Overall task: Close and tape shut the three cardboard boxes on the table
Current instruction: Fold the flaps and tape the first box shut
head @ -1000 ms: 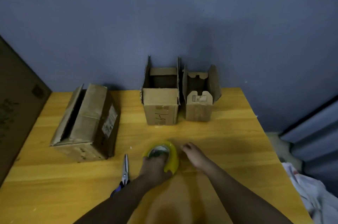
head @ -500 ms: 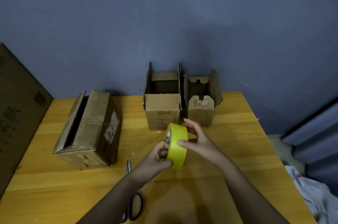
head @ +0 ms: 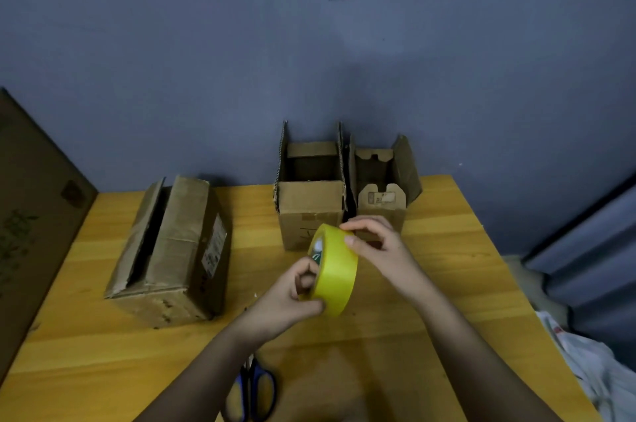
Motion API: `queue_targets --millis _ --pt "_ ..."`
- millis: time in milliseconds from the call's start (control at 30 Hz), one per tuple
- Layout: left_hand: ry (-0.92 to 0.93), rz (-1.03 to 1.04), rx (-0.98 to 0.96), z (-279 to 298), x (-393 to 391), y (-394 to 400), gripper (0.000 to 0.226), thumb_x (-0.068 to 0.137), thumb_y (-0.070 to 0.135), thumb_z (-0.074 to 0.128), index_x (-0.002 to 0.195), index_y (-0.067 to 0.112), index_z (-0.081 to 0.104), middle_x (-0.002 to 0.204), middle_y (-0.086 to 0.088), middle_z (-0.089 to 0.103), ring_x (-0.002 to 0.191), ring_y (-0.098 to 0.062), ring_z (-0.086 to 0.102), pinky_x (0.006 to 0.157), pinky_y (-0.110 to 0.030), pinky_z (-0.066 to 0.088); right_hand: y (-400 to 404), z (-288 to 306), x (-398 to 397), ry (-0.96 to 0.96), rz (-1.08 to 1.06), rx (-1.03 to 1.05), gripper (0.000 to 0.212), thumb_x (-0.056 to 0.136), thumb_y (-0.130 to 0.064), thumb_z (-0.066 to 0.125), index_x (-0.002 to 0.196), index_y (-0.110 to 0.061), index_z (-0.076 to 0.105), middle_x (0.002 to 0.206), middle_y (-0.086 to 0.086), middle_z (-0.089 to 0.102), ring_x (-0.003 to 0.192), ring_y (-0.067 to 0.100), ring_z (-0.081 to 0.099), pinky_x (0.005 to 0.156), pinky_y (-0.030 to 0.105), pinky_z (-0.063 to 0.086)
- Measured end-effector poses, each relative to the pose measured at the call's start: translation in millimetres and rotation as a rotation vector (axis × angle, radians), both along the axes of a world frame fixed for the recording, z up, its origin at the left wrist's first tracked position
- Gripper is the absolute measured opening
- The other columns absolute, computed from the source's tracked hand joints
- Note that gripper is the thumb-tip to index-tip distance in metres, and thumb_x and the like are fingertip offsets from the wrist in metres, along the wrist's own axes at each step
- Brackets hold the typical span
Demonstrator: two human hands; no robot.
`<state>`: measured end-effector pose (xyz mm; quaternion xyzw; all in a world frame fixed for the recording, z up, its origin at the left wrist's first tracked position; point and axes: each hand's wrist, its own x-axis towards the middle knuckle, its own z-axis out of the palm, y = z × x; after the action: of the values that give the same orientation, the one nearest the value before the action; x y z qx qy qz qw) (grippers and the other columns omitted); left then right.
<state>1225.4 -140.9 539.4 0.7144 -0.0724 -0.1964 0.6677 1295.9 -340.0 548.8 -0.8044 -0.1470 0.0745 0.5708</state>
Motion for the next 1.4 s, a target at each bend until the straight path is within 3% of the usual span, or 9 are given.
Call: queue_targets --millis 167,367,533,700,767,900,1100,1233,1400 --pt "0.071 0.057 -0.068 14.1 2.0 -4.2 0.018 0.091 0.005 0.057 0.106 -0.001 0.049 0.095 -0.007 0.065 0.09 -0.015 0.063 0.08 -0.024 0.052 7.7 1.0 -3.4 -0.038 -0.071 -0.003 0.019 0.095 -0.019 0.059 0.102 -0.035 0.065 0.115 -0.001 0.058 0.112 0.005 0.053 0.099 0.032 0.043" --pt "0.244 0.158 -0.42 27.4 6.5 -8.8 0.045 0.089 0.018 0.054 0.13 0.005 0.04 0.119 -0.021 0.065 0.111 -0.035 0.062 0.099 -0.052 0.044 4.6 13.1 -19.6 -0.015 -0.065 0.049 0.035 0.082 -0.05 0.058 0.116 -0.043 0.056 0.127 -0.009 0.053 0.12 0.001 0.048 0.099 0.025 0.041" --pt "0.22 0.246 -0.399 31.6 12.0 -8.2 0.054 0.078 0.024 0.059 0.126 0.004 0.047 0.121 -0.023 0.062 0.11 -0.036 0.06 0.096 -0.055 0.043 9.7 22.1 -27.8 0.005 0.102 -0.003 0.066 0.072 -0.06 0.067 0.132 -0.045 0.042 0.139 -0.011 0.044 0.128 0.008 0.043 0.104 0.033 0.042" --pt "0.168 0.139 -0.373 39.2 9.5 -9.5 0.051 0.081 0.021 0.053 0.129 0.006 0.042 0.114 -0.022 0.066 0.105 -0.036 0.064 0.097 -0.054 0.043 22.3 35.1 -17.1 0.238 -0.028 0.204 0.07 0.073 -0.056 0.058 0.136 -0.036 0.037 0.142 -0.002 0.042 0.123 0.01 0.046 0.098 0.024 0.044" --pt "0.187 0.095 -0.414 43.1 10.0 -9.9 0.058 0.079 0.025 0.058 0.132 0.008 0.041 0.116 -0.026 0.064 0.107 -0.038 0.063 0.1 -0.057 0.041 20.5 33.4 -12.2 0.319 0.011 0.207 0.079 0.07 -0.065 0.059 0.141 -0.041 0.034 0.126 -0.006 0.049 0.109 0.01 0.052 0.092 0.031 0.045" --pt "0.236 0.104 -0.442 47.9 13.6 -11.9 0.058 0.079 0.023 0.054 0.134 0.006 0.042 0.116 -0.026 0.064 0.102 -0.037 0.065 0.096 -0.051 0.046 13.7 31.1 -11.3 0.377 0.113 0.179 0.076 0.075 -0.056 0.06 0.143 -0.037 0.033 0.087 -0.013 0.047 0.066 -0.006 0.053 0.065 0.015 0.043" --pt "0.235 0.067 -0.423 42.9 15.7 -9.5 0.067 0.073 0.028 0.06 0.136 0.013 0.044 0.127 -0.023 0.059 0.119 -0.04 0.055 0.106 -0.062 0.033 16.9 34.5 -11.0 0.666 0.014 0.256 0.063 0.07 -0.069 0.052 0.111 -0.023 0.053 0.052 -0.011 0.046 0.051 0.006 0.051 0.075 0.036 0.047" --pt "0.132 0.034 -0.255 47.2 14.6 -7.2 0.065 0.068 0.033 0.06 0.13 0.02 0.05 0.122 -0.015 0.064 0.117 -0.031 0.057 0.104 -0.053 0.041 18.7 34.1 -11.3 0.859 -0.069 0.393 0.08 0.068 -0.072 0.051 0.12 -0.012 0.057 0.051 -0.001 0.038 0.069 0.023 0.048 0.1 0.054 0.043" --pt "0.031 -0.045 -0.111 55.8 11.4 -7.5 0.056 0.073 0.028 0.059 0.128 0.026 0.051 0.117 0.003 0.066 0.108 -0.011 0.06 0.087 -0.022 0.048 16.6 35.8 -14.5 1.042 -0.066 0.556 0.089 0.061 -0.075 0.052 0.121 -0.009 0.06 0.088 0.018 0.061 0.094 0.034 0.06 0.085 0.051 0.048"
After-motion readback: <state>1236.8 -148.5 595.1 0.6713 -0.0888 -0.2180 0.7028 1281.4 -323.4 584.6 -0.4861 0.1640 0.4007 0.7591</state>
